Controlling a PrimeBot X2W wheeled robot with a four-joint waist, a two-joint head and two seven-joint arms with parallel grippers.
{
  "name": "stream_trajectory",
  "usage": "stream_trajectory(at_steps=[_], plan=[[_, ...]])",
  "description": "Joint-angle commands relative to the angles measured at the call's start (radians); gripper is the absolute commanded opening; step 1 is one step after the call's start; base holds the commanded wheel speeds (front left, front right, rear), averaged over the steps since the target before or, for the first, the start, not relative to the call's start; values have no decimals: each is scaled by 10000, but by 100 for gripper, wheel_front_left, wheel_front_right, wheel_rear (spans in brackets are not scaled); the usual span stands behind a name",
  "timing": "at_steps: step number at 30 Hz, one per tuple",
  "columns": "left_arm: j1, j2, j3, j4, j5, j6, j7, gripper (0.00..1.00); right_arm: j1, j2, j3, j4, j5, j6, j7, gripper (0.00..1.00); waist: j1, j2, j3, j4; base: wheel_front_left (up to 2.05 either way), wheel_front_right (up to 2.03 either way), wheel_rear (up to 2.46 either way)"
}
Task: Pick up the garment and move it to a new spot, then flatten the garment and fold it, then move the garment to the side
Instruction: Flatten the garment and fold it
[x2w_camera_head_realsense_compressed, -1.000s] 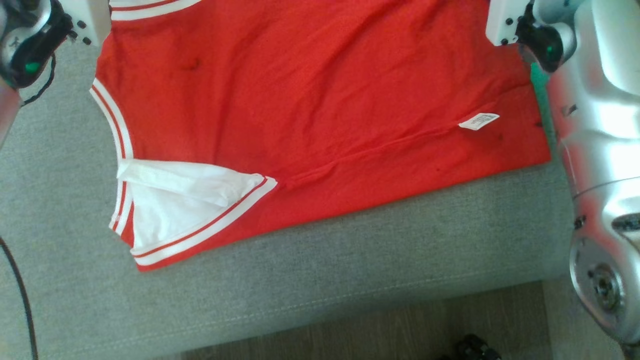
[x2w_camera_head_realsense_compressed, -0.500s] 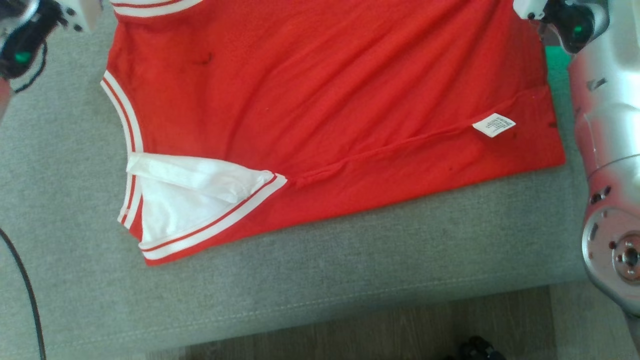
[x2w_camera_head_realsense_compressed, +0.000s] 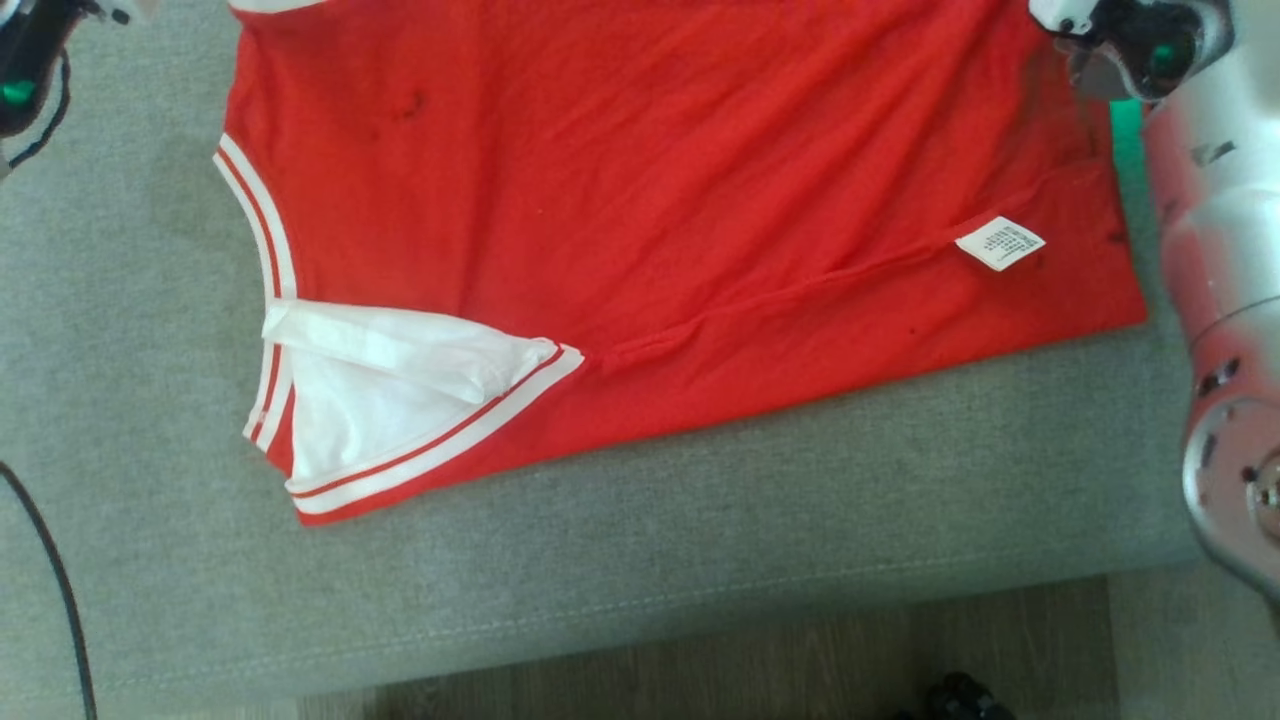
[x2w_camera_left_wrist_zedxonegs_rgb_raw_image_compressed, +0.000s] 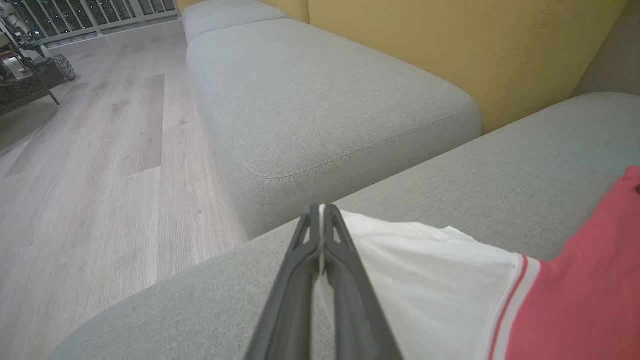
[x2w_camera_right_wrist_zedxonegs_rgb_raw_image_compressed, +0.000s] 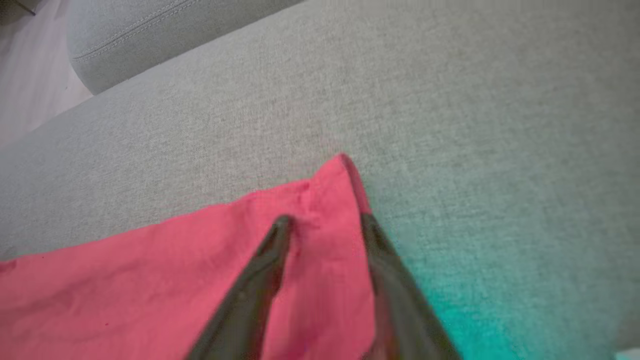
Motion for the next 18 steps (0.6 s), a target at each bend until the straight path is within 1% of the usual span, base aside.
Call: stream_trajectory(at_steps=[1,8,10,11,12,13,14,15,16,17,18], plan=[[-514,405,354,-91,-31,-10,-94,0,-551,31,125,-313,-62,-4,13,100,0,0,16,19,0,0,0],[-674,193,94,75,47,-54,-207,0,-965,-128,102,-49,-728,-4,183,100,0,0,83,280,0,0,0],[-711,128,29,122,53,-63,-251,0,-1017,-106,39,43,-924,-4,261,88,0,0,91,346,0,0,0],[-726,94,-1,143,51,-67,-270,0,-1023,-117,34,68,-1071,-4,266,85,0,0,94,376,0,0,0],[-742,64,-31,165,49,-70,-289,0,-1021,-133,18,79,-1215,-4,240,84,0,0,97,405,0,0,0],[-756,36,-61,187,46,-74,-308,0,-1014,-141,-29,88,-1324,-4,211,74,0,0,98,431,0,0,0],[-764,9,-91,207,41,-77,-329,0,-1001,-154,-61,101,-1443,-4,201,59,0,0,97,457,0,0,0],[-771,-12,-119,227,34,-79,-353,0,-988,-161,-63,106,-1575,-4,174,47,0,0,97,477,0,0,0],[-774,-27,-142,249,25,-82,-382,0,-972,-177,-51,94,-1718,-4,118,29,0,0,97,491,0,0,0],[-774,-37,-167,272,15,-84,-412,0,-963,-184,-34,56,-1843,-4,13,4,0,0,96,503,0,0,0],[-774,-44,-193,297,8,-86,-442,0,-958,-185,-68,24,-1909,-4,-93,0,0,0,91,509,0,0,0]])
